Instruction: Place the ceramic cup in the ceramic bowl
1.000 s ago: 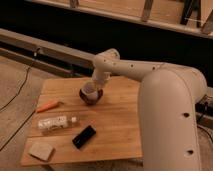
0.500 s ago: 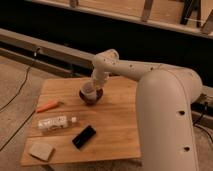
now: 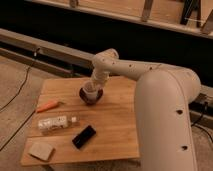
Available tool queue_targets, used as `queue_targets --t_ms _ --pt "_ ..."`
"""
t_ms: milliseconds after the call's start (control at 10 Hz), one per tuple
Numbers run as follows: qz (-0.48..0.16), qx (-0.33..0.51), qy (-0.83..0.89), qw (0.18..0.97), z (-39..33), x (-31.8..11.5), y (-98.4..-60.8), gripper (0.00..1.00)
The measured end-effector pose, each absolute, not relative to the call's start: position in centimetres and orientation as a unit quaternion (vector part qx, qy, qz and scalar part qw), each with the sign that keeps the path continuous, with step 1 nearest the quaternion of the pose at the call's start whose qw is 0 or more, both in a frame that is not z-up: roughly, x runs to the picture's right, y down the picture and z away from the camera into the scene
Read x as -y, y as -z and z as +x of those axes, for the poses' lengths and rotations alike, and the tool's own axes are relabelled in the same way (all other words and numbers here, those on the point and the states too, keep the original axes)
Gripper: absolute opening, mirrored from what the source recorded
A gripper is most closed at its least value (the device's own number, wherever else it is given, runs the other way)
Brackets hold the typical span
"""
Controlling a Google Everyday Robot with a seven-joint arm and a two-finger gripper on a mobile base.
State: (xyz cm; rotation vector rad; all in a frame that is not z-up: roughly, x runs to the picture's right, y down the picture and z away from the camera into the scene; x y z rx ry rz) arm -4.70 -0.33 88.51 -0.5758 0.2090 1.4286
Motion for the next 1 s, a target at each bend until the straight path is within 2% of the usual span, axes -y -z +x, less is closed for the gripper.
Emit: queue_targets --t_ms 200,500,900,1000 --pt "-0.251 -0.101 -0.635 0.723 -5.5 1.0 -88.0 0.8" --pt "-0.22 -0.087 -0.629 0.741 -6.9 4.3 -85.3 0.8" --pt "-0.15 -0.072 -0.628 0.761 -8.1 10.2 -75.8 0.8" --pt "-0.146 -0.072 -0.634 0.756 -8.1 10.6 -74.6 0.8"
